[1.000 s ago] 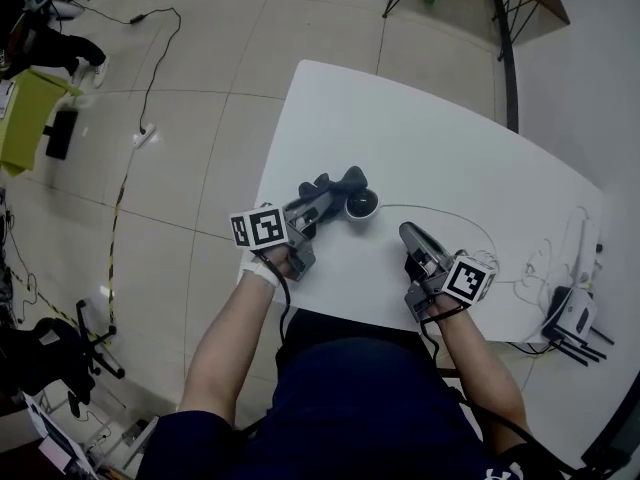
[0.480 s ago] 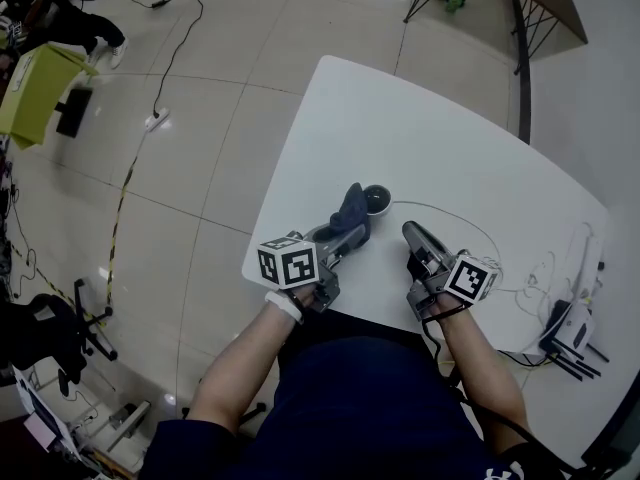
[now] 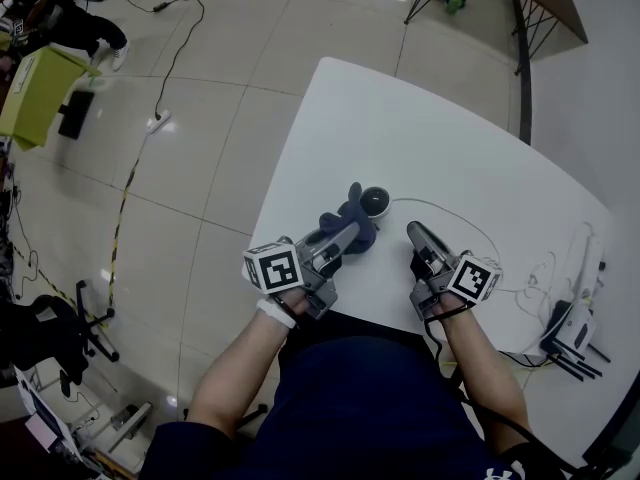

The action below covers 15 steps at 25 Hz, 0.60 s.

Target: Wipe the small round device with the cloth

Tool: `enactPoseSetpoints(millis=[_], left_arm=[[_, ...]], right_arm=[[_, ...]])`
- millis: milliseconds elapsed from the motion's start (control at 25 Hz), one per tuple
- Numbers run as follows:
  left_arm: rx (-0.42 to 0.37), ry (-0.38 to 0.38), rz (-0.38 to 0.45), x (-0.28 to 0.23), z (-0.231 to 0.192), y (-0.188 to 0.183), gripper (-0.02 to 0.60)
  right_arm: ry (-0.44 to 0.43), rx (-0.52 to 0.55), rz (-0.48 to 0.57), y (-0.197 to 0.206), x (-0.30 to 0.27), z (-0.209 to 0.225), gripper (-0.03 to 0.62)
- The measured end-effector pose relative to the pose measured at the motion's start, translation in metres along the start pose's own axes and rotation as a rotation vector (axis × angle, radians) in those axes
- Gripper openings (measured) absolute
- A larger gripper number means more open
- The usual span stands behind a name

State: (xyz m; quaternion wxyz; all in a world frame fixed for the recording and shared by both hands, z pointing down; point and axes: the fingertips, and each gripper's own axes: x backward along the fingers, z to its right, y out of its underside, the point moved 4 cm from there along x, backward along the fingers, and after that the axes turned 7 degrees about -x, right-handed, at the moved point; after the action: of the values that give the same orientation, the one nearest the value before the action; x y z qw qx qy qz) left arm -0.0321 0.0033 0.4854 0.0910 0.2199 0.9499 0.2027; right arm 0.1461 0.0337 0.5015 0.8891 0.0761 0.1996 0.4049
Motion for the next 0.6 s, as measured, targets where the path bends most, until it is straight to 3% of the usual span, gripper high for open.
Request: enactPoseSetpoints(millis=[120,240,360,440,520,600], left_arm=[[-0.022,0.006,0.069,0.006,0.007,-0.035,0.100],[-0.114,0.020,0.079,-0.005,0.028,-0.056,0.100],[-0.223,0.022,0.038,-0.012,0.047,-0.069,0.100],[-0.263,0.011,-0.014,-0.021,0.051,-0.058,0.100],[-0.235,0.004,-0.045,-0.031,0.049,-0.040,0.100],[-0.152,-0.006,-0.032,-0.035,0.039,-0.028,0.100]], right_arm=[[0.007,0.017,0.005,-0.004,0.002,-0.001,0.064],[0.006,0.017,0.020,-0.008,0.012,0.006,0.064],[0.021,0.021,0.035,-0.008,0.009,-0.002,0.064],[0.036,0.022,0.044,-0.009,0.010,-0.003,0.064],[0.036,0.008,0.056,-0.008,0.012,-0.001,0.064],[0.044,0.009,0.059,-0.006,0.012,0.000,0.064]])
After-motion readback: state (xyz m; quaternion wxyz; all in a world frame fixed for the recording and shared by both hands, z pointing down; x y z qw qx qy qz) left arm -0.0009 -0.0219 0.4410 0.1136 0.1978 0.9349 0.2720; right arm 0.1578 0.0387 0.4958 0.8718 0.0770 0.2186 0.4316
